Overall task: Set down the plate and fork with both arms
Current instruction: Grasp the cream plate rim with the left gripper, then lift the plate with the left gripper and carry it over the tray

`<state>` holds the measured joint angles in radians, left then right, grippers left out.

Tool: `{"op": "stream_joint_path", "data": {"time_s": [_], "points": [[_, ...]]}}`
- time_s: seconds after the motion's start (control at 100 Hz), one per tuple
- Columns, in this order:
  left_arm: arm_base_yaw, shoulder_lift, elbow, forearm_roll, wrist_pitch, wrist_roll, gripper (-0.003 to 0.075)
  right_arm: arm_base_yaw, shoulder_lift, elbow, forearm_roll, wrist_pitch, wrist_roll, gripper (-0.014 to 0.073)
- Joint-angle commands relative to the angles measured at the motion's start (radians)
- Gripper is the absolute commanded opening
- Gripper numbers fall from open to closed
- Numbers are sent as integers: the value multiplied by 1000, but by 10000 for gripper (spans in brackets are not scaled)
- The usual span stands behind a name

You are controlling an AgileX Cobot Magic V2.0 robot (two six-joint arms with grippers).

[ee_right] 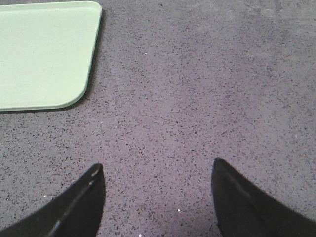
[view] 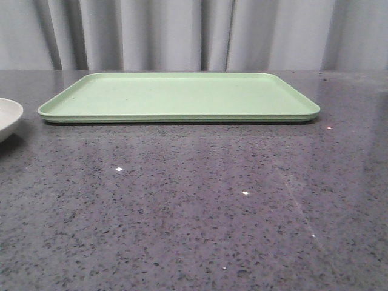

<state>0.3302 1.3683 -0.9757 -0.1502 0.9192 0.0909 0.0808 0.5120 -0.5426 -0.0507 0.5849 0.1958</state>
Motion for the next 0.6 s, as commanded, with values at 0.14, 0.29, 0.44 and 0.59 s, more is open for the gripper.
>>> {"op": "stream_joint_path", "data": {"time_s": [0.14,0.29,0.44,0.59], "points": [[39,-108,-40,-107,50,99,-20,-6,10,-36,-3,-57,-4,476],[39,-141,-85,-201,65,129,-20,-6,10,-36,-3,-56,-4,476],[-16,-152,-158,-253,76,133,-20,-6,10,-36,-3,-56,-4,476],[-93,-135,-224,-333,51,133,-21,-6,10,-36,-3,-56,-4,476]]}}
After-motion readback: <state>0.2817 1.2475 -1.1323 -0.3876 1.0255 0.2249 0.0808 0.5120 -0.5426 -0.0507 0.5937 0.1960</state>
